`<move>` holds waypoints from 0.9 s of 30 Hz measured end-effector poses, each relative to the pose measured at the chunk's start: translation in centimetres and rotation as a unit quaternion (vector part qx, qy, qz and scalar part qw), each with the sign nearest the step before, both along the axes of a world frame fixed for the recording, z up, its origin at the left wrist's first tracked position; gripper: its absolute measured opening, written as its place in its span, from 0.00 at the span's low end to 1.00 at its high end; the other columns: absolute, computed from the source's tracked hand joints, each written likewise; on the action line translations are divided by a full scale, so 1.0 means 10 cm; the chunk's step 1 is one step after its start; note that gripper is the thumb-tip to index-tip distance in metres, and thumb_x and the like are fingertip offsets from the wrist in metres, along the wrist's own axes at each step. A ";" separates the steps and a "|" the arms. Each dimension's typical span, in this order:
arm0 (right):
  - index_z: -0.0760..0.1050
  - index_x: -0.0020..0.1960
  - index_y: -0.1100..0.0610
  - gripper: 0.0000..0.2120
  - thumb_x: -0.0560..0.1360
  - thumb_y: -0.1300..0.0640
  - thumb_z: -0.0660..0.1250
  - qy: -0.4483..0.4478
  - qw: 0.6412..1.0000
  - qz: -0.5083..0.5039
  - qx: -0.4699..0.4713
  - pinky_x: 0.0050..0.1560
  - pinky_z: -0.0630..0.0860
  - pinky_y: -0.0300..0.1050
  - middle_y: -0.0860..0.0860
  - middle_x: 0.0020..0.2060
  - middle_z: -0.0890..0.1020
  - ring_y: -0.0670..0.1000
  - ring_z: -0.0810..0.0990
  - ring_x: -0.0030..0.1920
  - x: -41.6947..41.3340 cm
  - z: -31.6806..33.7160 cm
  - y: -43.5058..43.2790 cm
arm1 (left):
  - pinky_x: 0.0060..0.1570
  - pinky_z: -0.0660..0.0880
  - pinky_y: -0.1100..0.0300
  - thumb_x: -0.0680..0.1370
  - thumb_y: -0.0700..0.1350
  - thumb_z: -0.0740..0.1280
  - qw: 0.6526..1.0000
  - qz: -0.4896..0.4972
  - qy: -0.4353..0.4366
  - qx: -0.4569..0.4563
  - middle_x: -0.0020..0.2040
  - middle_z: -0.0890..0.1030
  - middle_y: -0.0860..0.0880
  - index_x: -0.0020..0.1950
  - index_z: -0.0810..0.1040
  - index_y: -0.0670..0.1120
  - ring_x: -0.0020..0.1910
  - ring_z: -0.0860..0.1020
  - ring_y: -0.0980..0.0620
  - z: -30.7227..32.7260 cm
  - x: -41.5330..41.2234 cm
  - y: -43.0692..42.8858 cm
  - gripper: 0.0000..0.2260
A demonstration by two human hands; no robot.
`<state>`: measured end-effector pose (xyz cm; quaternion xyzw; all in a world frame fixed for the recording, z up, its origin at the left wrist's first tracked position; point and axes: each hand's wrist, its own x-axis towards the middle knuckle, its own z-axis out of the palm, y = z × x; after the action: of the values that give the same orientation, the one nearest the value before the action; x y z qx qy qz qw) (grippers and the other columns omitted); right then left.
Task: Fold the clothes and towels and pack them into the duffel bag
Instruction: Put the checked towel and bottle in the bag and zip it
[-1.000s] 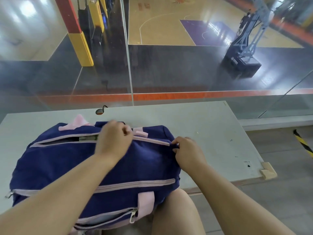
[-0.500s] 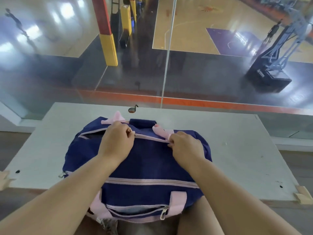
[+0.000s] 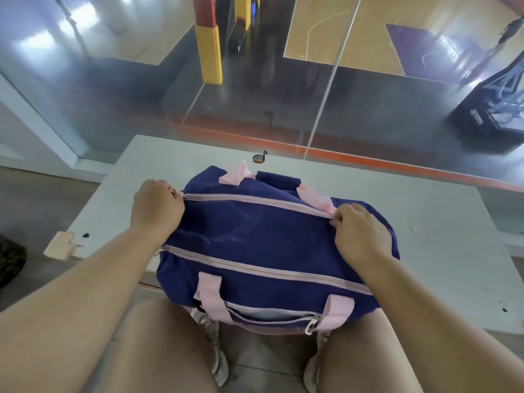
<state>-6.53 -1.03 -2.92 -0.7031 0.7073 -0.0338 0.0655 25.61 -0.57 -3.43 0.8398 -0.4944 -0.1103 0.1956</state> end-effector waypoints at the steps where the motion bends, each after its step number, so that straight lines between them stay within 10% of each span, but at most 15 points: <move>1: 0.74 0.54 0.57 0.09 0.79 0.59 0.57 -0.002 1.000 0.005 0.001 0.38 0.69 0.46 0.53 0.53 0.78 0.58 0.78 0.49 0.00 0.01 0.01 | 0.45 0.70 0.47 0.77 0.41 0.62 1.000 0.000 0.006 -0.005 0.52 0.75 0.35 0.47 0.76 0.35 0.47 0.73 0.36 0.00 -0.04 0.01 0.09; 7: 0.70 0.66 0.51 0.19 0.77 0.47 0.61 -0.042 0.999 0.029 -0.001 0.66 0.67 0.54 0.51 0.66 0.72 0.56 0.69 0.65 -0.14 0.08 0.44 | 0.61 0.66 0.46 0.74 0.48 0.70 0.996 -0.076 0.026 -0.046 0.62 0.69 0.41 0.62 0.72 0.44 0.61 0.66 0.37 0.07 -0.49 0.36 0.19; 14: 0.66 0.67 0.45 0.31 0.67 0.35 0.62 0.071 0.990 0.121 0.016 0.58 0.73 0.62 0.54 0.66 0.71 0.62 0.75 0.61 -0.35 -0.20 1.01 | 0.58 0.70 0.44 0.68 0.65 0.63 0.919 -0.381 -0.095 -0.036 0.61 0.73 0.47 0.60 0.72 0.52 0.60 0.68 0.46 -0.33 -1.06 0.99 0.25; 20: 0.69 0.67 0.50 0.35 0.64 0.43 0.76 0.071 0.992 0.107 0.006 0.56 0.72 0.66 0.59 0.66 0.71 0.66 0.75 0.60 -0.25 -0.33 0.85 | 0.56 0.71 0.40 0.64 0.56 0.76 0.900 -0.404 -0.162 -0.023 0.61 0.74 0.42 0.60 0.71 0.50 0.59 0.67 0.41 -0.47 -1.09 0.77 0.29; 27: 0.53 0.76 0.49 0.29 0.79 0.46 0.59 0.019 0.996 0.087 0.003 0.73 0.53 0.58 0.53 0.77 0.50 0.60 0.53 0.75 -0.09 -0.29 0.29 | 0.60 0.65 0.39 0.67 0.49 0.75 0.924 -0.349 -0.158 0.008 0.64 0.71 0.39 0.63 0.73 0.45 0.61 0.68 0.35 -0.32 -1.13 0.17 0.27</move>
<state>-7.39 1.90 -5.78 -0.7625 0.6444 -0.0123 0.0563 14.30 1.15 -6.68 0.6225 -0.7794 -0.0412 0.0571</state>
